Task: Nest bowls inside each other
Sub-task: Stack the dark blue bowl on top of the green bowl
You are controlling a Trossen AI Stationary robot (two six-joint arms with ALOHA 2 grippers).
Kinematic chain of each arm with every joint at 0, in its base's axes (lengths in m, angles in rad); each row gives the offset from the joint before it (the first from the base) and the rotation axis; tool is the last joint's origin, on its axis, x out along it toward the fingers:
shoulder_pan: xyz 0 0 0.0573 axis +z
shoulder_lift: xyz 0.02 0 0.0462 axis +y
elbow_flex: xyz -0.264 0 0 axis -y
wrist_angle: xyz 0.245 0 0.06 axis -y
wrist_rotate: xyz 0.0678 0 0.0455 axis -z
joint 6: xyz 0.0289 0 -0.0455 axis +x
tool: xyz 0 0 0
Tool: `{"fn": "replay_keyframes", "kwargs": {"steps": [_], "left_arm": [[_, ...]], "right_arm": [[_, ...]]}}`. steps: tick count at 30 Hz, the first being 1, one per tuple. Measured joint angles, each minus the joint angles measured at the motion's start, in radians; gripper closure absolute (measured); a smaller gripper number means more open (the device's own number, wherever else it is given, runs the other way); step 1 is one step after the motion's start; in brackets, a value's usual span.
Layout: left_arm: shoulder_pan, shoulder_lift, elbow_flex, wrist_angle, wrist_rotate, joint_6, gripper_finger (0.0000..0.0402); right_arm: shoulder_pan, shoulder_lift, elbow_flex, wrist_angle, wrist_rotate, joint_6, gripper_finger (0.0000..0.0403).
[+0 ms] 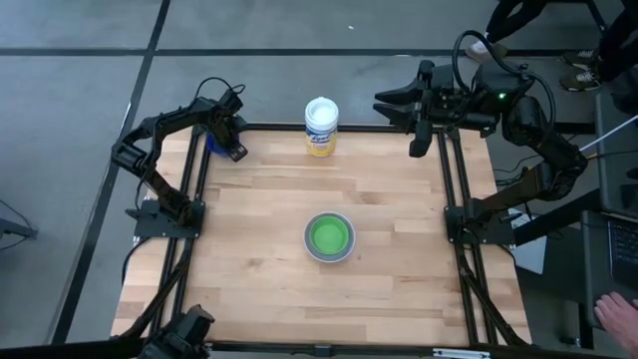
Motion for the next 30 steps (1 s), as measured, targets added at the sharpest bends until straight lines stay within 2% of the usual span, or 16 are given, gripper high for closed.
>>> {"fn": "replay_keyframes", "kwargs": {"steps": [5,13,19,24,30], "left_arm": [[0.0,0.03,0.0,-0.053,0.005,0.035,0.0386],[-0.016,0.009,0.028,-0.055,0.022,0.042,0.0398],[-0.081,-0.073,0.15,-0.105,0.133,0.009,0.0399],[-0.212,-0.161,0.28,-0.138,0.245,-0.037,0.0399],[-0.491,-0.2,0.403,-0.222,0.304,-0.065,0.0399]], "right_arm": [[0.0,0.0,0.0,0.0,0.0,0.0,0.0301],[0.0,0.0,0.0,0.0,-0.003,0.0,0.0301],[0.0,0.0,0.0,0.0,-0.003,-0.019,0.0293],[0.0,0.0,0.0,0.0,-0.003,-0.041,0.0293],[-0.005,0.0,0.0,0.003,-0.001,-0.065,0.0304]]}}
